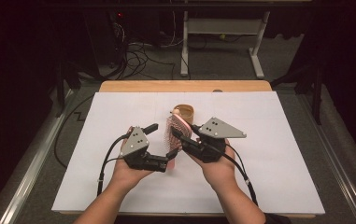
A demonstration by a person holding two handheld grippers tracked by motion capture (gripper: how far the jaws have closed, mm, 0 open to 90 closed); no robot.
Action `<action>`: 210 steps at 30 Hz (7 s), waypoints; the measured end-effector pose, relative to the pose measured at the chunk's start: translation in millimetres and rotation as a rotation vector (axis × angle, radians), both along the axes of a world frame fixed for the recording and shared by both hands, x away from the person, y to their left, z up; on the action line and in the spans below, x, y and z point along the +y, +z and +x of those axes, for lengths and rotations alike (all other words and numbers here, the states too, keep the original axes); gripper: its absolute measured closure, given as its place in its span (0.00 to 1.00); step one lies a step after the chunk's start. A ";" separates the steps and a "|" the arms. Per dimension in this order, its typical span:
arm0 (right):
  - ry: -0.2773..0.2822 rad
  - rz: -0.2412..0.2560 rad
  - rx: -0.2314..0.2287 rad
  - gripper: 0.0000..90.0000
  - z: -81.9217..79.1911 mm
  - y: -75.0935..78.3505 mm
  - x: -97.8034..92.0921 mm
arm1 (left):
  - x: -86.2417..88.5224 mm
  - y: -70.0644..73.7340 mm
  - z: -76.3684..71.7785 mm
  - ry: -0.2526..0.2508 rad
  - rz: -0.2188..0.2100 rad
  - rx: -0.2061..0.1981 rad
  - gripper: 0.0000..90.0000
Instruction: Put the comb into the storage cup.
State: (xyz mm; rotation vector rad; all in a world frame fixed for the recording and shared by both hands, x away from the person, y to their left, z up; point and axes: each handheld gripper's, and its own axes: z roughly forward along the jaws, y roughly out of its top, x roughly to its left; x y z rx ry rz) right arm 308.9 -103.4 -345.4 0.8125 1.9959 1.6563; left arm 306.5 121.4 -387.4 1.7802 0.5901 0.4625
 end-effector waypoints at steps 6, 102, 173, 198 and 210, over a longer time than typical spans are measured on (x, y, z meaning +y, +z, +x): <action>-0.009 -0.004 -0.002 0.73 1.2 1.0 -4.4 | 9.1 -3.4 1.0 0.006 -0.007 0.007 0.00; -0.229 -0.010 -0.077 0.73 47.9 15.5 -58.5 | 107.0 -68.4 -5.3 0.178 -0.008 0.033 0.00; -0.286 0.037 -0.150 0.73 84.9 68.5 -46.0 | 105.2 -70.6 -5.8 0.153 -0.021 0.041 0.00; -0.311 0.027 -0.164 0.73 115.2 63.3 -23.3 | 101.5 -70.9 -2.9 0.123 -0.021 0.036 0.00; -0.348 0.026 -0.126 0.73 136.2 45.5 -20.8 | 97.8 -72.5 -2.8 0.111 -0.016 0.043 0.00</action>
